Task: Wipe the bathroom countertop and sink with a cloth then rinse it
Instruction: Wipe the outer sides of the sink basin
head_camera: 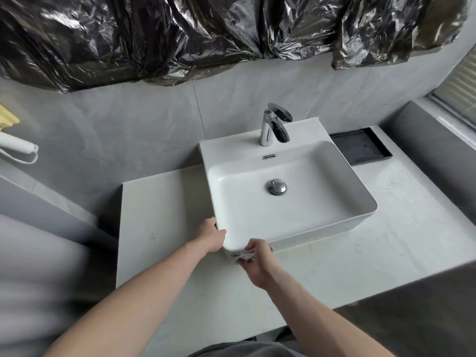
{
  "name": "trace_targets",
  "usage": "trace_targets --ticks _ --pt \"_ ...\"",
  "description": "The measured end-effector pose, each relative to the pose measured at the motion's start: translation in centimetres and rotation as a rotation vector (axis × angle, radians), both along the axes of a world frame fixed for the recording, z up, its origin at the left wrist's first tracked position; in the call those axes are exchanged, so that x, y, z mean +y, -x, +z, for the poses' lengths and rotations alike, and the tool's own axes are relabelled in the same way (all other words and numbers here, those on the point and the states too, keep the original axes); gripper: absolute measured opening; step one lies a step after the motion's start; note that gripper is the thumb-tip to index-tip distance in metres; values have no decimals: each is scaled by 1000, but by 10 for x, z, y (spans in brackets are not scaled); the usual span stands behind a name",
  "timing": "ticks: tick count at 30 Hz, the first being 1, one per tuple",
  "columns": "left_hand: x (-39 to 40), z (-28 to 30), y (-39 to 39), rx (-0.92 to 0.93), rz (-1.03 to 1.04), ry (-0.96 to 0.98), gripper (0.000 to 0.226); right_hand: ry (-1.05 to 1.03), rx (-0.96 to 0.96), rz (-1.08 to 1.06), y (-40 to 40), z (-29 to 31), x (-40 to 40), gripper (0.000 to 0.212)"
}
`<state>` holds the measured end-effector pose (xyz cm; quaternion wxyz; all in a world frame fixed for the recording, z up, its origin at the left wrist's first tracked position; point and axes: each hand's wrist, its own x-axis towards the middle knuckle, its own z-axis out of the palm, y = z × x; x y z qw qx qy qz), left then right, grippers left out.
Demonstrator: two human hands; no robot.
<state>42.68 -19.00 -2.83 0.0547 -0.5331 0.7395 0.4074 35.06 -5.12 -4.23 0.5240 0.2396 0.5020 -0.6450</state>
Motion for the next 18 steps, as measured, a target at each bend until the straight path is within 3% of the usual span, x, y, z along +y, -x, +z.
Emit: trace_targets --ticks 2,3,5,6,9,13,14,18 --pt "0 1 0 1 -2 1 15 17 -15 85 -2 -9 2 83" --pt "0 1 0 3 -1 2 14 44 -15 142 3 -5 7 76" --pt "0 0 -1 7 0 3 13 42 16 126 20 6 21 35" --pt "0 0 -1 8 -3 3 10 23 49 97 34 4 28 30" --pt "0 -2 -2 8 -8 5 10 -108 178 -64 85 -12 51 45" --pt "0 -5 -1 8 -6 5 21 -152 246 -160 125 -7 72 19" --pt "-1 -6 0 6 -4 6 21 -161 258 -155 124 -10 71 21" --pt "-2 -6 2 -7 1 15 23 -177 256 -53 86 -33 47 63"
